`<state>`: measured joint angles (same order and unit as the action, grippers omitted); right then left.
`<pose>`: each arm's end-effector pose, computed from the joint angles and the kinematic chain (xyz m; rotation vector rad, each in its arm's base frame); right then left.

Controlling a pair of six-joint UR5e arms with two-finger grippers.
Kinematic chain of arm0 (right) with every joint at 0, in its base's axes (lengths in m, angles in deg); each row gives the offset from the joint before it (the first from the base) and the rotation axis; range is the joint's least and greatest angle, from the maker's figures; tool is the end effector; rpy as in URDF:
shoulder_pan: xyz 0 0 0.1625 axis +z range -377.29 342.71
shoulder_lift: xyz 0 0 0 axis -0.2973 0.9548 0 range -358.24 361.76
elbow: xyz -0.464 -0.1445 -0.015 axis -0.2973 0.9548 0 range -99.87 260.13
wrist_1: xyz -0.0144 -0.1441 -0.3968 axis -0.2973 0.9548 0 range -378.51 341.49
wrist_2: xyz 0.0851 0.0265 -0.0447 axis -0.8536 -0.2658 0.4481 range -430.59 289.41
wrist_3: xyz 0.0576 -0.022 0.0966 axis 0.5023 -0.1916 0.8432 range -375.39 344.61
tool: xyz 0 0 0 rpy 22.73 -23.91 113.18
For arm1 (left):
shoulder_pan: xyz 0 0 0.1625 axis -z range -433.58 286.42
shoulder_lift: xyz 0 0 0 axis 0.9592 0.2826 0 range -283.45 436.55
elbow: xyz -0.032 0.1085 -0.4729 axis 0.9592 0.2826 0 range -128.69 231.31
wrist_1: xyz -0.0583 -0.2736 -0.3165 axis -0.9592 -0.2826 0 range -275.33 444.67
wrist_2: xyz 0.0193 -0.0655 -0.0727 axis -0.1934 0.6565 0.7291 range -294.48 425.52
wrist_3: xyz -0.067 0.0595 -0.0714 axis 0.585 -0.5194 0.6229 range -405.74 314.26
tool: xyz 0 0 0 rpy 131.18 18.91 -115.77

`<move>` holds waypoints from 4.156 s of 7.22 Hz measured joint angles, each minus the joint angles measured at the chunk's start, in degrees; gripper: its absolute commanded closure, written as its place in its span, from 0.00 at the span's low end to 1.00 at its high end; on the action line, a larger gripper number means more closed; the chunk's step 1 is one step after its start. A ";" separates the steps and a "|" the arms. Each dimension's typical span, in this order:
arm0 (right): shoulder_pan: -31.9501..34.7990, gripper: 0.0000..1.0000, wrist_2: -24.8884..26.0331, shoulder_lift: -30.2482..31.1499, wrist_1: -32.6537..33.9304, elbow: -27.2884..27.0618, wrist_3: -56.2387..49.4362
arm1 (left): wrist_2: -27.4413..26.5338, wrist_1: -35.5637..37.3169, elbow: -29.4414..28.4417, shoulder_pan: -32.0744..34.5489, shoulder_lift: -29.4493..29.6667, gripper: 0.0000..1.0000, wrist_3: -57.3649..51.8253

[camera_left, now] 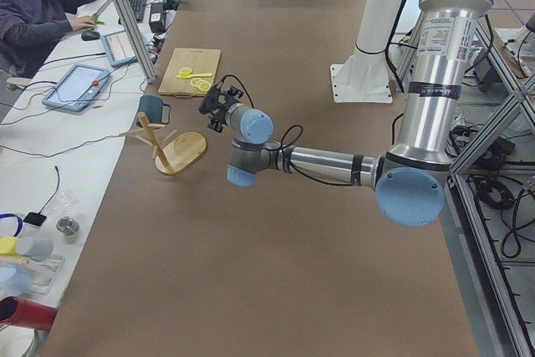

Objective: Hang cup on storage rack

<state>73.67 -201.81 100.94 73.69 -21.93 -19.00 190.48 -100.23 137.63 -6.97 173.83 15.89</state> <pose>0.0649 -0.4225 0.7074 0.0401 -0.7184 -0.0484 0.1522 -0.5223 0.5070 0.9047 1.4303 0.0251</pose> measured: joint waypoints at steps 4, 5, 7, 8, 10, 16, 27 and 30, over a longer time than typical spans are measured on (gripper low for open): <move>0.00 0.00 0.02 -0.06 0.00 0.17 0.00 | 0.45 21.21 2.13 3.49 -1.25 0.01 -23.84; 0.00 0.00 0.06 -0.14 0.00 0.18 0.00 | 0.44 27.03 2.19 4.07 -1.78 0.01 -28.63; 0.00 0.00 0.08 -0.29 0.00 0.24 0.00 | 0.29 39.43 2.45 6.88 -1.92 0.01 -40.73; 0.00 0.00 0.11 -0.37 0.00 0.26 0.00 | 0.10 44.95 3.26 8.33 -2.01 0.01 -46.26; 0.00 0.00 0.11 -0.43 0.00 0.36 -0.01 | -0.19 51.95 5.28 10.50 -2.39 0.01 -50.82; 0.08 0.00 2.08 0.78 0.00 0.54 -0.19 | -7.95 69.33 4.12 12.51 -3.68 0.01 -61.53; 0.09 0.00 2.71 1.10 0.00 0.98 -0.08 | 6.59 99.42 8.21 23.49 -8.89 0.01 -84.80; 0.09 0.00 2.64 1.11 0.00 0.98 -0.08 | 6.73 99.98 13.72 23.42 -11.05 0.01 -85.30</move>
<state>73.76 -199.17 102.05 73.69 -20.95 -19.08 197.22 -0.25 151.34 16.46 162.78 -69.41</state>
